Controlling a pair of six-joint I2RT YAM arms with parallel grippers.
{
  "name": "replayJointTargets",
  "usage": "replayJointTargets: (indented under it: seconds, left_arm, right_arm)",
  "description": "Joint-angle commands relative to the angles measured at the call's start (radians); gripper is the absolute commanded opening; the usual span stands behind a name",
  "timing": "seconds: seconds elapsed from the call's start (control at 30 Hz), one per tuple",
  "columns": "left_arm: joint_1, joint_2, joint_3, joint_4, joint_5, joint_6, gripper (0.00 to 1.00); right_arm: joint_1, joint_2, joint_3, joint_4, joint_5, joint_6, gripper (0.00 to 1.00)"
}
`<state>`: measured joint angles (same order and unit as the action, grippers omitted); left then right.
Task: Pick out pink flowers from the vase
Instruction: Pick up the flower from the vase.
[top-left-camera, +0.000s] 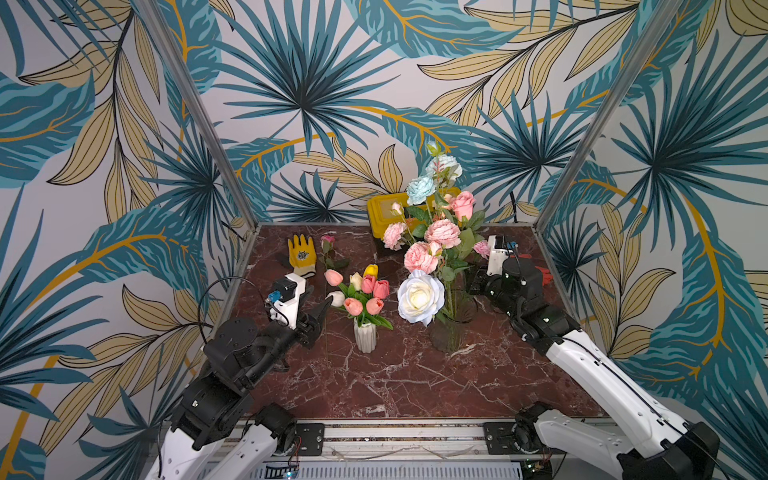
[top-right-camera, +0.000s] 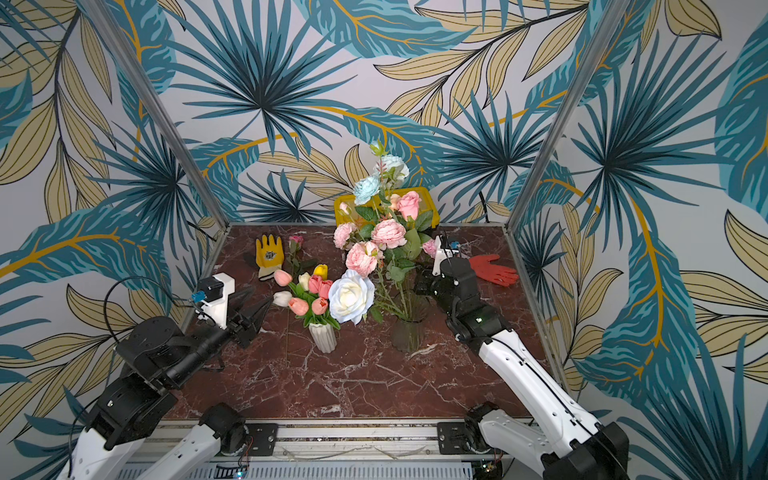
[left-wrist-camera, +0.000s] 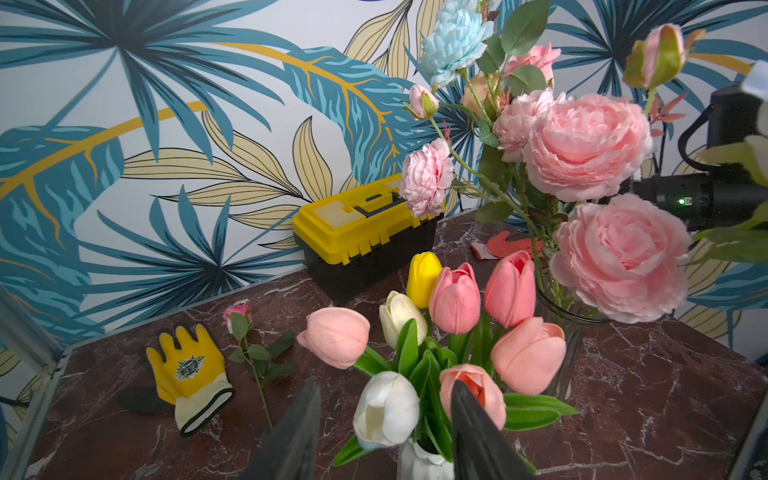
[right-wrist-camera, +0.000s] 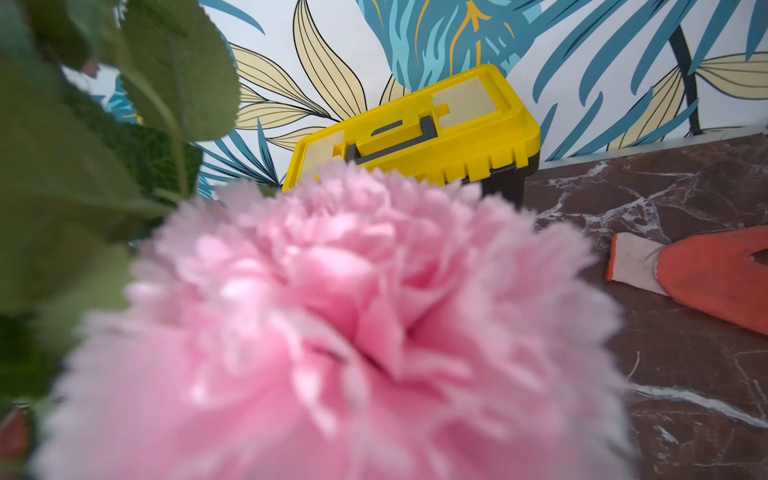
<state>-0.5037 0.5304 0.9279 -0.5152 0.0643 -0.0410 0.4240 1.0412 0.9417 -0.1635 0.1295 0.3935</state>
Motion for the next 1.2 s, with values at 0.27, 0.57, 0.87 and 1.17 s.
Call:
replayJointTargets:
  seconds: [0.27, 0.57, 0.87, 1.17]
  left_arm:
    - [-0.006, 0.157, 0.195, -0.094, 0.278, -0.044, 0.57]
    - [-0.006, 0.151, 0.238, -0.090, 0.427, -0.033, 0.59]
    - [-0.006, 0.139, 0.242, -0.088, 0.401, 0.029, 0.60]
    - [-0.006, 0.152, 0.213, -0.022, 0.351, -0.008, 0.60]
  right_arm:
    - [-0.004, -0.124, -0.009, -0.044, -0.019, -0.053, 0.01]
    - [-0.004, -0.254, 0.036, -0.098, -0.077, -0.114, 0.00]
    - [-0.002, -0.314, 0.212, -0.244, -0.235, -0.166, 0.00]
    - [-0.002, -0.208, 0.540, -0.440, -0.356, -0.222, 0.00]
